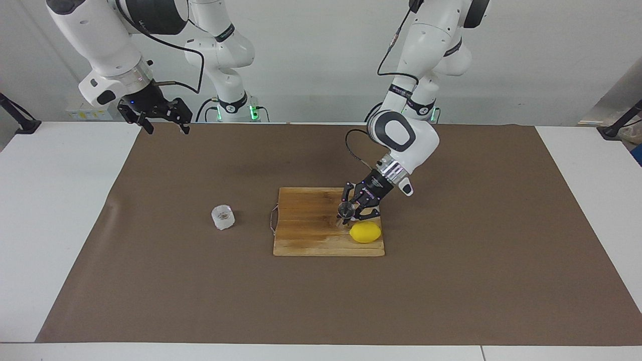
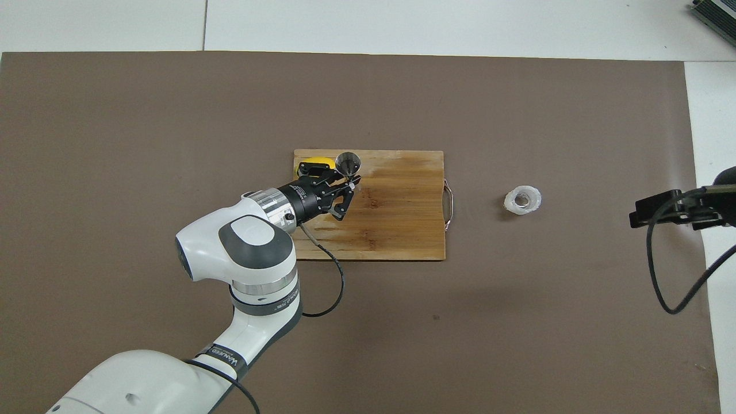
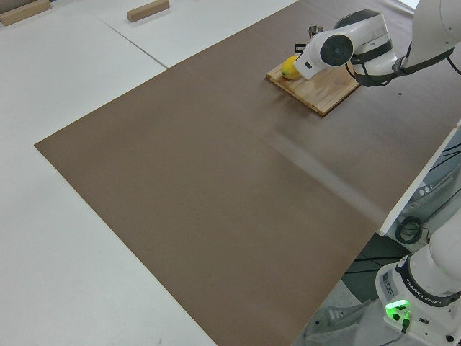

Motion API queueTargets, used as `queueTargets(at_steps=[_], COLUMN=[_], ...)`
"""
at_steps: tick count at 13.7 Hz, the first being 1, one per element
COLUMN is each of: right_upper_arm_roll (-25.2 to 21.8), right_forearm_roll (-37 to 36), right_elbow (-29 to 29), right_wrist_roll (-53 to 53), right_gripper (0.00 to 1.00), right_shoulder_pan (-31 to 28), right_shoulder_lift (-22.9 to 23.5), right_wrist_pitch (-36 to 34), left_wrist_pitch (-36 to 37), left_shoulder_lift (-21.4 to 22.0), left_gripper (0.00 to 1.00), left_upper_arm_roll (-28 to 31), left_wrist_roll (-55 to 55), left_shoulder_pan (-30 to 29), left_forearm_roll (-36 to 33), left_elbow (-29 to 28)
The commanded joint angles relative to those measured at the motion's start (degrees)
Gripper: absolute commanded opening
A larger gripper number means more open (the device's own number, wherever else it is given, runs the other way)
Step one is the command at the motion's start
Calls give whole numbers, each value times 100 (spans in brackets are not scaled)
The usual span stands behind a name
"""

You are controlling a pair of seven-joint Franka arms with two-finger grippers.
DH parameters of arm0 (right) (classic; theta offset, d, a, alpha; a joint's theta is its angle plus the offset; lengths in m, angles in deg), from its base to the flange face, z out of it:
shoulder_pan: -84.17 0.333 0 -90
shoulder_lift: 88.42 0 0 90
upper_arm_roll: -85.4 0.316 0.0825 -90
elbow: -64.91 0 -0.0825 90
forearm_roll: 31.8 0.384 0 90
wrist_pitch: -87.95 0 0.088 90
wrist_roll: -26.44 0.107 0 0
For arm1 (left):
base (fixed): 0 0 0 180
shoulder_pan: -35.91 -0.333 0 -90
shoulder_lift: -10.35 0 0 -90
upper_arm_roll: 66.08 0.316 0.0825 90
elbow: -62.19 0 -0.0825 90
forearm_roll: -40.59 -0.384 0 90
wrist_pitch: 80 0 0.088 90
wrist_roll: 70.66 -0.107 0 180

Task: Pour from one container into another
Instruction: 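Carry the dark cup onto the cutting board beside the lemon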

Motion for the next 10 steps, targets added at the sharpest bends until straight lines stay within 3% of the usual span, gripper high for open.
queueTargets(at_steps=[1,10], right_upper_arm_roll=[44,70], right_forearm_roll=[-22,-13], right_elbow=[4,135], right_wrist_roll=[93,14], right_gripper=[100,100], right_shoulder_pan=[-67,-23], right_shoulder_lift=[-22,-119], right_wrist_pitch=[38,-103], left_wrist_pitch=[-165,-226], left_shoulder_lift=[-4,-144], left_gripper=[0,0], left_upper_arm_roll=[93,84], left_wrist_roll=[-245,-1193], left_shoulder_pan=[255,529], left_forearm_roll=[514,560], left_elbow=[3,21])
